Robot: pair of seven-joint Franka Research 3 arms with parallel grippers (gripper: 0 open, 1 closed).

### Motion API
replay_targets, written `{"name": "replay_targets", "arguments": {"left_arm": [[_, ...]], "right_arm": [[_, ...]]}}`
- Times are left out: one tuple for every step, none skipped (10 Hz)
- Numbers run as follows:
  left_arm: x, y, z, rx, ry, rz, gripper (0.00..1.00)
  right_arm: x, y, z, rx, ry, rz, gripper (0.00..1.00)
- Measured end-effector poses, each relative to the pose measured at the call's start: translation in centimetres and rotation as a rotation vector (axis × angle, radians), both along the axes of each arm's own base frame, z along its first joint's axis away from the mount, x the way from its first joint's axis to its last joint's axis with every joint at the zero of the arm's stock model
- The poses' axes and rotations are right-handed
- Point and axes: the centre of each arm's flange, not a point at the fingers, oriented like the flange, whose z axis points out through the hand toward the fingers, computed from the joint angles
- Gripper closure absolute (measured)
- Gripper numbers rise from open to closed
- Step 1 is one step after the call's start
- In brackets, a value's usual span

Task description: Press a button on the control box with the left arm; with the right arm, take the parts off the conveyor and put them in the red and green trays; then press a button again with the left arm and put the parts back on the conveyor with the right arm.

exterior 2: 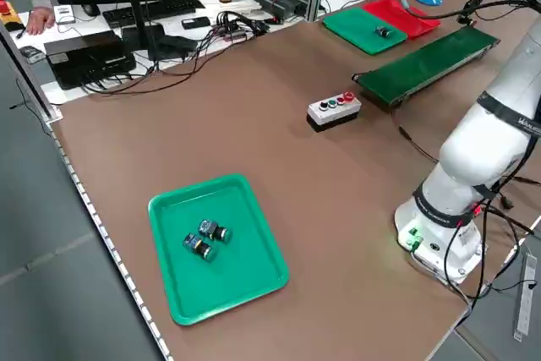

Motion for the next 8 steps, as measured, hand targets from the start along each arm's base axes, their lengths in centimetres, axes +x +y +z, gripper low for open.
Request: {"name": "replay_targets", "arguments": {"left_arm": [[0.0, 0.0, 0.0, 0.0, 0.0, 0.0, 0.0], [0.0, 0.0, 0.0, 0.0, 0.0, 0.0, 0.0], [0.0, 0.0, 0.0, 0.0, 0.001, 0.0, 0.0], [0.0, 0.0, -0.1, 0.0, 0.001, 0.0, 0.0], [0.0, 0.0, -0.1, 0.0, 0.001, 0.0, 0.0], [0.0, 0.0, -0.1, 0.0, 0.001, 0.0, 0.0], [0.0, 0.0, -0.1, 0.0, 0.001, 0.0, 0.0], [0.0, 0.0, -0.1, 0.0, 0.001, 0.0, 0.0]], "right_arm": [[-0.3, 0.3, -0.5, -0.002, 0.005, 0.006, 0.67], [-0.6, 0.7, -0.8, -0.003, 0.012, 0.015, 0.67], [-0.9, 1.0, -1.1, -0.004, 0.02, 0.023, 0.67], [-1.3, 1.3, -1.4, -0.005, 0.027, 0.028, 0.67], [-1.6, 1.3, -1.6, -0.006, 0.034, 0.031, 0.67], [-1.7, 1.3, -1.8, -0.007, 0.036, 0.031, 0.67], [-1.8, 1.4, -1.8, -0.007, 0.036, 0.032, 0.67], [-1.8, 1.4, -1.8, -0.007, 0.036, 0.032, 0.67]]}}
